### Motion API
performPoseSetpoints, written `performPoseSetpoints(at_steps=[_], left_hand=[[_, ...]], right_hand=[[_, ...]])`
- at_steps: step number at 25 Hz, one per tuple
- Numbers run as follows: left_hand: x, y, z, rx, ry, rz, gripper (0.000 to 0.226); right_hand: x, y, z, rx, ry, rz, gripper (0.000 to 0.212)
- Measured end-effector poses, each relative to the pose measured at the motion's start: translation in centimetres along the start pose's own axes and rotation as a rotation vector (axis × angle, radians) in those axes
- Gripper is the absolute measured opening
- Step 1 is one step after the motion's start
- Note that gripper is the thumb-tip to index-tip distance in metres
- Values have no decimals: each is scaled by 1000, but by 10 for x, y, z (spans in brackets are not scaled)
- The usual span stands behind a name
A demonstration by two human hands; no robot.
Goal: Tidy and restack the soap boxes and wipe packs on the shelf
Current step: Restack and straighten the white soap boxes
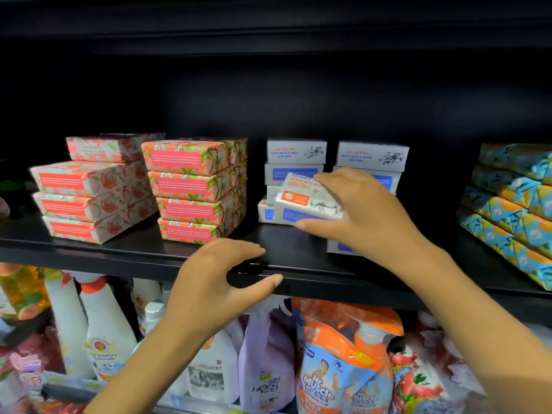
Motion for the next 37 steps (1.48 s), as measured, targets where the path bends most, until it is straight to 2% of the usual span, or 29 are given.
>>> performPoseSetpoints(at_steps=[5, 8, 13, 15, 16, 19, 24, 26, 29, 37], left_hand=[[-22, 1, 50, -155, -186, 105, 50], [-31, -14, 100, -125, -239, 242, 56], [-19, -43, 160, 34, -146, 452, 74], [-16, -47, 164, 68, -137, 522, 75], [-18, -46, 163, 30, -147, 534, 70], [-26, -35, 155, -141, -191, 516, 50], [-33, -20, 130, -276, -304, 463, 42], [-35, -14, 113, -320, -295, 394, 42], [-36, -10, 89, -328, -270, 317, 46], [-43, -2, 59, -270, -264, 299, 43]], right_hand=[[-38, 35, -40, -50, -86, -81, 78], [-51, 40, -55, -50, -124, -72, 81], [-61, 48, -70, -71, -139, -43, 80], [-63, 51, -74, -84, -128, -30, 75], [-64, 52, -75, -86, -124, -24, 75], [-66, 53, -77, -85, -124, -22, 81], [-70, 59, -77, -90, -109, 34, 84], [-72, 59, -69, -87, -94, 67, 84], [-74, 52, -50, -62, -73, 99, 89], [-75, 20, -20, 45, -27, 62, 72]])
Point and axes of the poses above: each hand's wrist, its own z-axis towards the middle knuckle, its own y-axis out of the back of the hand, x = y × z, the point moved 5 cm from there along z, towards the middle knuckle, and after that the axes turned 6 degrees about z, right-handed, at the moved point
